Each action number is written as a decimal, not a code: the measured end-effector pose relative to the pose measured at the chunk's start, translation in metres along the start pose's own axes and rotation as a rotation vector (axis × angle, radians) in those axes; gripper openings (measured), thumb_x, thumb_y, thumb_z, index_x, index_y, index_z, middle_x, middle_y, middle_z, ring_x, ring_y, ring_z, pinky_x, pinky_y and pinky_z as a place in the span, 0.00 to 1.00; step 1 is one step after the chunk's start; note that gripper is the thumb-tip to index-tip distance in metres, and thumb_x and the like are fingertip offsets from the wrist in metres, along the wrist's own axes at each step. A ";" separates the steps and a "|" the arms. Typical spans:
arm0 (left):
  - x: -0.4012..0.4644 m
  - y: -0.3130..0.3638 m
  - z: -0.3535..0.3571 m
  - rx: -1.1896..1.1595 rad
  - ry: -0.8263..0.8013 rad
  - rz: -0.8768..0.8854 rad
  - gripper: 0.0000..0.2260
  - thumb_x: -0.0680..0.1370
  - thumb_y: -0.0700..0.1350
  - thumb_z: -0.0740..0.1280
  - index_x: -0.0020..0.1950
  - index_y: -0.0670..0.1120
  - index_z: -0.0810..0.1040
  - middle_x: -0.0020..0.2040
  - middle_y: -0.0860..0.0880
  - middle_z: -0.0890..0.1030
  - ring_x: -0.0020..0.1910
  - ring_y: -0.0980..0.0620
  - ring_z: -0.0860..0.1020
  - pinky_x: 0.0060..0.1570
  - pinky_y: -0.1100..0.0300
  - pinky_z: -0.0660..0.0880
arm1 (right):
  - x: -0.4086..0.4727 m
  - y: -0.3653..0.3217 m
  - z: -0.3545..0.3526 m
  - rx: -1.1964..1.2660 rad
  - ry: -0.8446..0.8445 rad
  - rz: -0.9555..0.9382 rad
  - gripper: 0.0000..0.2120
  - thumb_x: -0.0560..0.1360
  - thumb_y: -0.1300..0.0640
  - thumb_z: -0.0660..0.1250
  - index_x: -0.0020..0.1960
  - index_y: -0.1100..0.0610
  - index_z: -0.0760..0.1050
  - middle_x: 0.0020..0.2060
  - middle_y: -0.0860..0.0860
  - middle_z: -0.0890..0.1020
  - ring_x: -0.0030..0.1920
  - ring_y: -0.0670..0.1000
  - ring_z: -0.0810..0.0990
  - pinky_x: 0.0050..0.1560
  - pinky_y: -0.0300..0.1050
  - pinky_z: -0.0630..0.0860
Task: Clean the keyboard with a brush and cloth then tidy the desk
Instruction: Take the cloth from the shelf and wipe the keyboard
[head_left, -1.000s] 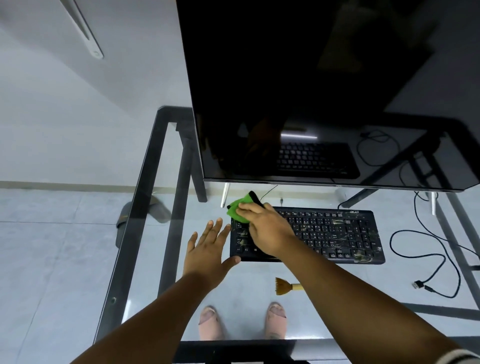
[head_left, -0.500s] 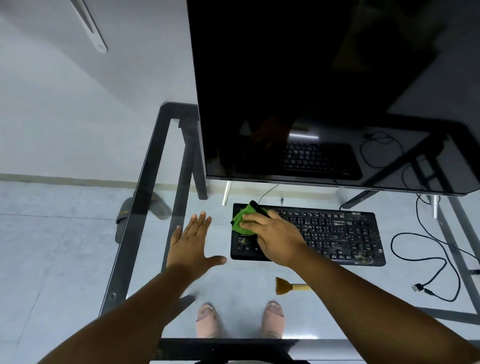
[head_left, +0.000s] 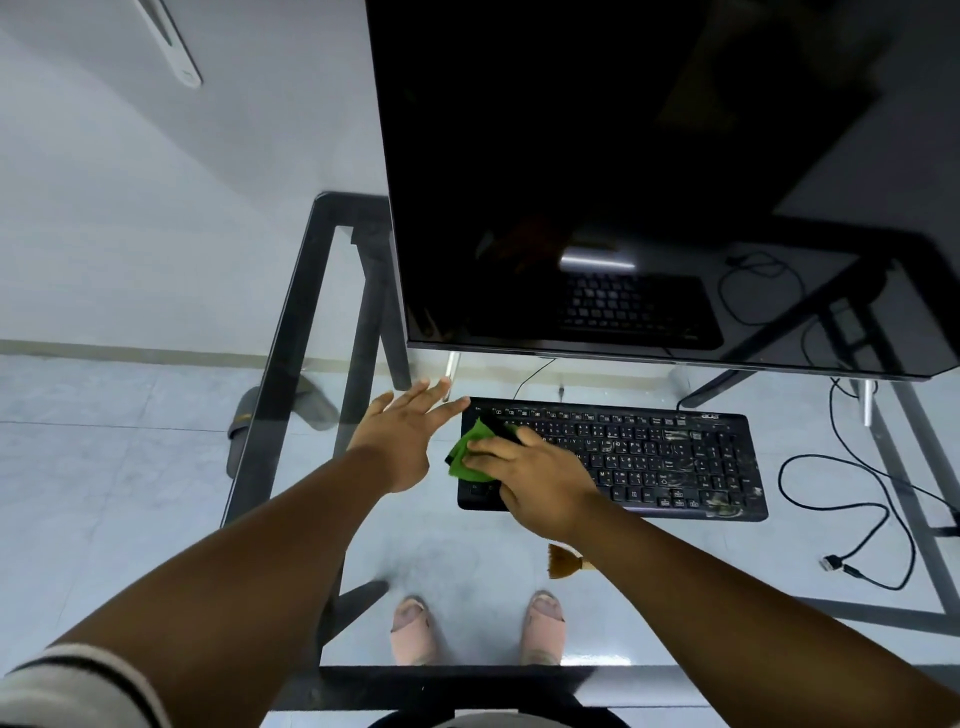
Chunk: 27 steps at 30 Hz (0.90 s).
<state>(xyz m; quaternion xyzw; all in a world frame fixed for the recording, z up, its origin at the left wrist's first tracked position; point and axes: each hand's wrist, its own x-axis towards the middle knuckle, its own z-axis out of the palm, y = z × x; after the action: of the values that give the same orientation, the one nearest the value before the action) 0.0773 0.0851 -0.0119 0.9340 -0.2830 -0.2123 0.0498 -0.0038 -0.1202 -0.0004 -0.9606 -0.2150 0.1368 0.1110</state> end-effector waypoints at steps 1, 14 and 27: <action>0.000 -0.001 -0.002 0.019 -0.019 0.007 0.42 0.74 0.34 0.58 0.77 0.63 0.41 0.79 0.56 0.40 0.78 0.54 0.40 0.75 0.49 0.44 | 0.005 -0.002 -0.002 0.003 0.011 0.034 0.27 0.76 0.59 0.59 0.73 0.43 0.65 0.72 0.38 0.66 0.62 0.54 0.68 0.45 0.51 0.79; -0.003 0.002 -0.011 0.102 -0.056 0.010 0.42 0.74 0.35 0.58 0.77 0.62 0.39 0.79 0.57 0.39 0.78 0.54 0.37 0.76 0.48 0.46 | -0.014 0.000 0.012 0.041 0.084 0.069 0.27 0.75 0.57 0.60 0.72 0.42 0.65 0.71 0.36 0.67 0.57 0.53 0.71 0.38 0.46 0.76; -0.008 0.015 -0.007 0.052 -0.041 -0.004 0.40 0.73 0.36 0.56 0.79 0.57 0.40 0.79 0.59 0.39 0.77 0.55 0.37 0.75 0.49 0.42 | -0.031 0.020 -0.001 0.086 0.151 0.332 0.26 0.76 0.60 0.60 0.72 0.44 0.67 0.70 0.37 0.69 0.60 0.53 0.68 0.47 0.50 0.81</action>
<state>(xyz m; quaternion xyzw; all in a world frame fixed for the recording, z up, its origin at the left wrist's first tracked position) 0.0670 0.0767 0.0009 0.9310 -0.2874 -0.2240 0.0193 -0.0229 -0.1514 0.0020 -0.9847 -0.0385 0.0901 0.1438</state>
